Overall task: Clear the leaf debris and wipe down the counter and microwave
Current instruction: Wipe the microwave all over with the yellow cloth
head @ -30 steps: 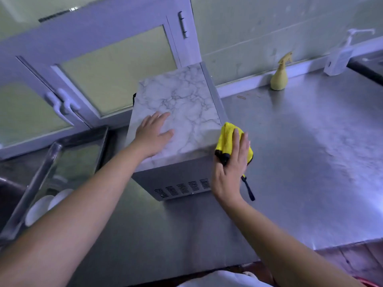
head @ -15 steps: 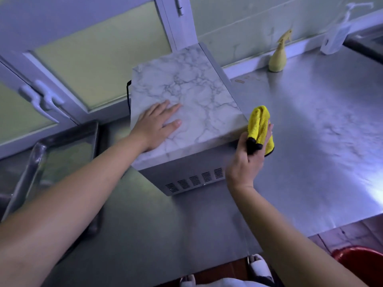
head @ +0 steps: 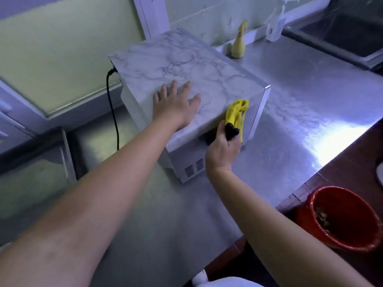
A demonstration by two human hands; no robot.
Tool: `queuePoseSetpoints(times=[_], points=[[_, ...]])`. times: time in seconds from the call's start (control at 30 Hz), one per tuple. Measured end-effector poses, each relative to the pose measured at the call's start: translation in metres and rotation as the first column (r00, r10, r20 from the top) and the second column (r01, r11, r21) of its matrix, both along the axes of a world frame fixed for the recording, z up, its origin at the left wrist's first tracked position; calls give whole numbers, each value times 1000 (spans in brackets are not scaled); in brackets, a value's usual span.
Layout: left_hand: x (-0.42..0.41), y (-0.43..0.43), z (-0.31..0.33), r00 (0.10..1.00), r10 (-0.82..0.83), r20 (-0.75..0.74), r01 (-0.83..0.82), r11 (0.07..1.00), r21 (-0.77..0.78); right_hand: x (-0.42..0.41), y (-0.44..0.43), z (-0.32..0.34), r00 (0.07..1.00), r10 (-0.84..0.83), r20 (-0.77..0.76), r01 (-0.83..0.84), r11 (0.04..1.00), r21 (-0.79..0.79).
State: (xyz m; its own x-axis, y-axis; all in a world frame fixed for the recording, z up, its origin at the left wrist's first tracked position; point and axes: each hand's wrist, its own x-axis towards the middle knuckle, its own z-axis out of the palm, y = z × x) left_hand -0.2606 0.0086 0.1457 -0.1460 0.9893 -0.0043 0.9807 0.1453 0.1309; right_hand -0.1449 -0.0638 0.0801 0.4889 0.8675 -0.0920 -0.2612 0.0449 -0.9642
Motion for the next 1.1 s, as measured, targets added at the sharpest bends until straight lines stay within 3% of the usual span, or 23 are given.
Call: queuePoseSetpoints(times=[0.17,0.3,0.5,0.6,0.73,0.87,1.0,1.1], points=[[1,0,1,1000,-11,-8,11,1000,-8,-53,-66,-5,995,98,-34,-97,995,20],[2,-1,3,1000,-8,-13,7,1000,-23,-74,-108,-6,964,267,6,-267,962,54],[2,-3,5,1000,-3,-4,3,1000,-31,-14,-117,0,850,526,-46,-519,848,109],[2,-2,4,1000,1,-2,-1,999,-36,41,-102,0,869,494,12,-493,866,85],[2,-1,3,1000,5,1,-5,1000,-15,107,-62,0,971,237,35,-239,969,56],[-1,1,-1,1000,16,-11,-16,1000,9,137,12,5,988,124,93,-138,977,160],[-3,3,-4,999,27,-42,-26,999,37,118,68,-5,959,137,249,-182,968,171],[-6,4,-6,999,35,-41,-32,998,60,101,81,-25,858,126,499,-238,957,167]])
